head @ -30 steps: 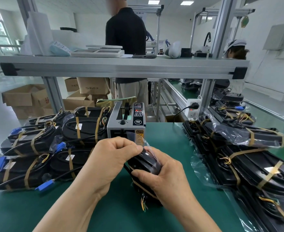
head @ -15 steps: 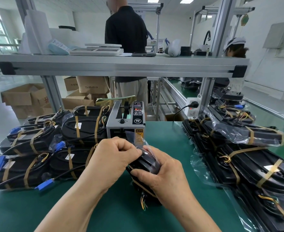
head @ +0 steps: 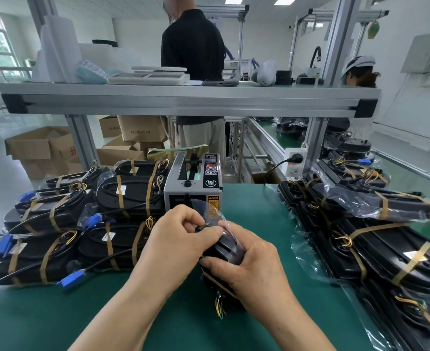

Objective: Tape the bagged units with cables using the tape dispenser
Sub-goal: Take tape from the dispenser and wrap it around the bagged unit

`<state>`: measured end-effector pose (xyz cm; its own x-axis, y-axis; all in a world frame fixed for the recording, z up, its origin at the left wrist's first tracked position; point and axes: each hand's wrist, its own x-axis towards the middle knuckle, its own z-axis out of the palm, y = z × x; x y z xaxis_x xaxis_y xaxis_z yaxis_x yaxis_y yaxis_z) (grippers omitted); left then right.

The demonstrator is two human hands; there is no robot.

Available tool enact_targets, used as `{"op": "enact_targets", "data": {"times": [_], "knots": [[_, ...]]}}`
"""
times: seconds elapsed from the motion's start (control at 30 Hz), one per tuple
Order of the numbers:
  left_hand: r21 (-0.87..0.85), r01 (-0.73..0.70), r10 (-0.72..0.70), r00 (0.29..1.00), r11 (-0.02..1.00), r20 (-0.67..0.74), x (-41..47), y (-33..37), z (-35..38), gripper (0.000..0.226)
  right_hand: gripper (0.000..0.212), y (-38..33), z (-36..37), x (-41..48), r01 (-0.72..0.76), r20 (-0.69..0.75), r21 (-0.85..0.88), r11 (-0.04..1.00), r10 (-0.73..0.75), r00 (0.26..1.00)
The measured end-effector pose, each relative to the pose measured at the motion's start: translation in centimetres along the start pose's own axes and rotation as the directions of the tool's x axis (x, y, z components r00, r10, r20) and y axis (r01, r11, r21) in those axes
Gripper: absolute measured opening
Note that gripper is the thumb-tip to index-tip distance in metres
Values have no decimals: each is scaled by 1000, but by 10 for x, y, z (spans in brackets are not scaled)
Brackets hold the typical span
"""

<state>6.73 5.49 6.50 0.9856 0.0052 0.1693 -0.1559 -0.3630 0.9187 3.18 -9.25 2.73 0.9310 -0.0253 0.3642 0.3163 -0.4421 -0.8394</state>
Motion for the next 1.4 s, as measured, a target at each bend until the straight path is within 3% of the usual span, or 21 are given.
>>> {"op": "enact_targets", "data": {"times": [0.13,0.27,0.43,0.6,0.77,0.8,0.87,0.9,0.97,1.03,1.13,1.23,1.4], "knots": [[6,-25,25,999,1000,-24,7,-7,3,11,45,1,0,0,-3,1,6,1000,3,1000],[28,-58,59,997,998,-54,10,-17,4,11,47,1,0,-1,8,-8,13,1000,-7,1000],[50,-141,144,988,989,-58,-6,-24,12,38,36,-1,-3,0,18,-6,22,1000,-18,1000],[-80,-105,106,994,991,6,4,-22,-1,14,41,-1,-4,1,-4,8,59,998,4,1000],[-76,-190,168,958,979,-234,-3,-42,-12,30,53,3,-17,0,-29,4,213,977,29,1000],[-39,-193,181,962,981,-204,-2,-48,-16,49,53,6,-20,-2,-23,0,291,956,24,1000],[38,-161,161,987,986,16,0,-56,-19,85,54,10,-22,-4,3,-35,490,871,17,999],[48,-132,123,980,990,158,3,-56,-18,90,55,13,-21,-5,23,-53,559,829,8,999],[-13,-96,95,935,995,342,8,-55,-17,74,58,20,-12,-7,41,-44,632,774,-17,999],[-9,-144,137,923,990,360,12,-53,-18,63,63,26,-7,-10,-12,47,679,734,-27,999],[163,-299,242,923,940,299,15,-57,-23,67,72,36,-17,-11,-111,174,666,738,-9,985],[400,-452,355,887,797,296,14,-57,-20,72,54,39,-28,-3,-142,164,543,828,61,985],[420,-559,426,824,715,373,11,-51,-4,78,26,32,-24,3,-158,144,341,927,115,983]]}}
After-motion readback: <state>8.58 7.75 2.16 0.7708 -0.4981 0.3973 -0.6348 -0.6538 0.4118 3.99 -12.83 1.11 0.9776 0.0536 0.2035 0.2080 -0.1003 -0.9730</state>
